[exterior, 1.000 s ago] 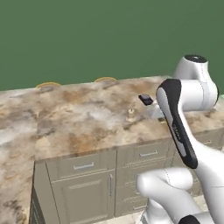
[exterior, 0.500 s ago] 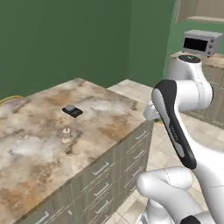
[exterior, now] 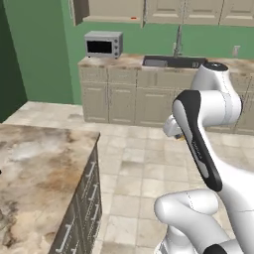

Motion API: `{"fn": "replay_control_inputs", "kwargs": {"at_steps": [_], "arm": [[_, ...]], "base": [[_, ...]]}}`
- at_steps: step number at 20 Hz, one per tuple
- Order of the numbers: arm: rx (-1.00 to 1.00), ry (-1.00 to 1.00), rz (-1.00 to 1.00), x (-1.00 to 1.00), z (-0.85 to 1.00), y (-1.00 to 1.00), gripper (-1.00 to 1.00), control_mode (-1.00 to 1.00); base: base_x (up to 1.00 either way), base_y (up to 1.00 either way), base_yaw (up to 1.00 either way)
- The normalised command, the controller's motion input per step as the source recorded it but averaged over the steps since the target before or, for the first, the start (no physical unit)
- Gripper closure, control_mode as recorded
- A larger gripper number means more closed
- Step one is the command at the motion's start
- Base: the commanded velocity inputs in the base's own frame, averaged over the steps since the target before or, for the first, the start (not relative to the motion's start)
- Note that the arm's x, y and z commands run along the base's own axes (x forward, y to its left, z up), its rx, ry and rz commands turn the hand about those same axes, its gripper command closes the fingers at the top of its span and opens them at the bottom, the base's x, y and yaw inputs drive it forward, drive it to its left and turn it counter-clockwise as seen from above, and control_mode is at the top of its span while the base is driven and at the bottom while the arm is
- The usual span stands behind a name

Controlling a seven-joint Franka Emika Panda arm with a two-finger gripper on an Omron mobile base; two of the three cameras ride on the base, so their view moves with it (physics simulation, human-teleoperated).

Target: Pick the candle and candle from the dining table and place them in the open cabinet. Close the cabinet after placing the objects.

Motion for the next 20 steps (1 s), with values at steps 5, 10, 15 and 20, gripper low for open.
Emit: {"fn": "replay_control_inputs", "kwargs": {"at_steps": [5,10,15,20], "arm": [[0.0,0.0,0.0,0.0,0.0,0.0,1.0,1.0],[0.0,0.0,0.0,0.0,0.0,0.0,1.0,1.0],[0.0,0.0,0.0,0.0,0.0,0.0,1.0,1.0],[0.0,0.0,0.0,0.0,0.0,0.0,1.0,1.0]], "base": [[0.52,-0.1,-0.69],[1.0,0.12,-0.16],[1.0,0.01,0.0],[1.0,0.1,0.06]]}}
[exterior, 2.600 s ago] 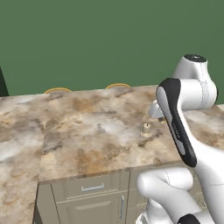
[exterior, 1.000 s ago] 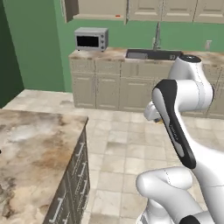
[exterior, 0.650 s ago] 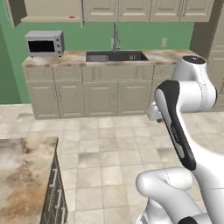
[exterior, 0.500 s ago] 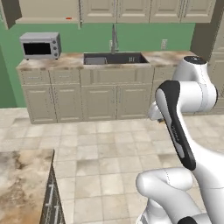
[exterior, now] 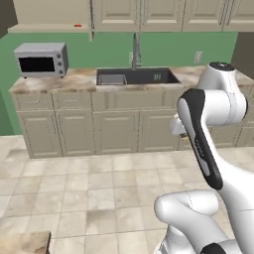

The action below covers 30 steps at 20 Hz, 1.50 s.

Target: Pick the candle and candle from the dining table and place them in the open cabinet. Close the cabinet after placing the objects.

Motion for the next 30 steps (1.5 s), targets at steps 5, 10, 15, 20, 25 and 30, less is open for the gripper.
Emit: {"fn": "replay_control_inputs", "kwargs": {"at_steps": [5,10,15,20,25,30], "arm": [[0.0,0.0,0.0,0.0,0.0,0.0,1.0,1.0],[0.0,0.0,0.0,0.0,0.0,0.0,1.0,1.0],[0.0,0.0,0.0,0.0,0.0,0.0,1.0,1.0],[0.0,0.0,0.0,0.0,0.0,0.0,1.0,1.0],[0.0,0.0,0.0,0.0,0.0,0.0,1.0,1.0],[0.0,0.0,0.0,0.0,0.0,0.0,1.0,1.0]], "base": [[1.0,0.21,0.04],[1.0,0.51,0.0],[0.9,0.95,-0.13],[0.87,1.0,-0.18],[0.95,0.97,-0.18],[0.86,0.76,-0.12]]}}
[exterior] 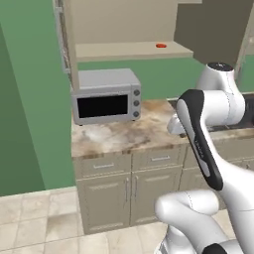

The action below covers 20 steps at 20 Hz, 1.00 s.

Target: Pick the candle and candle from the dining table and place them in the open cabinet. Close the cabinet after placing the objects.

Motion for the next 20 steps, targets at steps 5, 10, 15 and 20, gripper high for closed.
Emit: {"fn": "replay_control_inputs", "kwargs": {"at_steps": [5,10,15,20], "arm": [[0.0,0.0,0.0,0.0,0.0,0.0,1.0,1.0],[0.0,0.0,0.0,0.0,0.0,0.0,1.0,1.0],[0.0,0.0,0.0,0.0,0.0,0.0,1.0,1.0],[0.0,0.0,0.0,0.0,0.0,0.0,1.0,1.0]], "base": [[0.92,0.41,-0.01],[0.74,0.1,0.0],[0.73,0.0,-0.08],[0.68,0.0,-0.12]]}}
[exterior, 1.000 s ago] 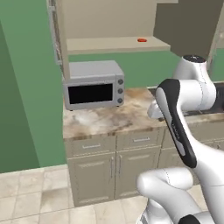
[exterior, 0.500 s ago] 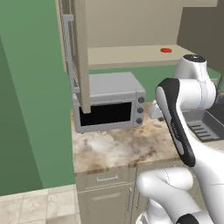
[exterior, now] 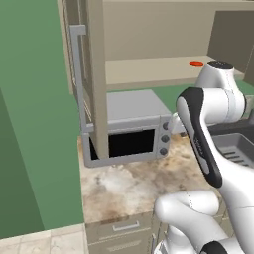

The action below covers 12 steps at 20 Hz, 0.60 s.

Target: Pick the candle and candle from the dining table and place them in the open cabinet. Close the cabinet after placing the objects.

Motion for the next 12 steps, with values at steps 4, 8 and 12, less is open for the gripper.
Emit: {"fn": "replay_control_inputs", "kwargs": {"at_steps": [4,8,12], "arm": [[0.0,0.0,0.0,0.0,0.0,0.0,1.0,1.0],[0.0,0.0,0.0,0.0,0.0,0.0,1.0,1.0],[0.0,0.0,0.0,0.0,0.0,0.0,1.0,1.0]], "base": [[0.07,0.01,-0.01],[0.0,0.0,0.0],[0.0,0.0,0.0]]}}
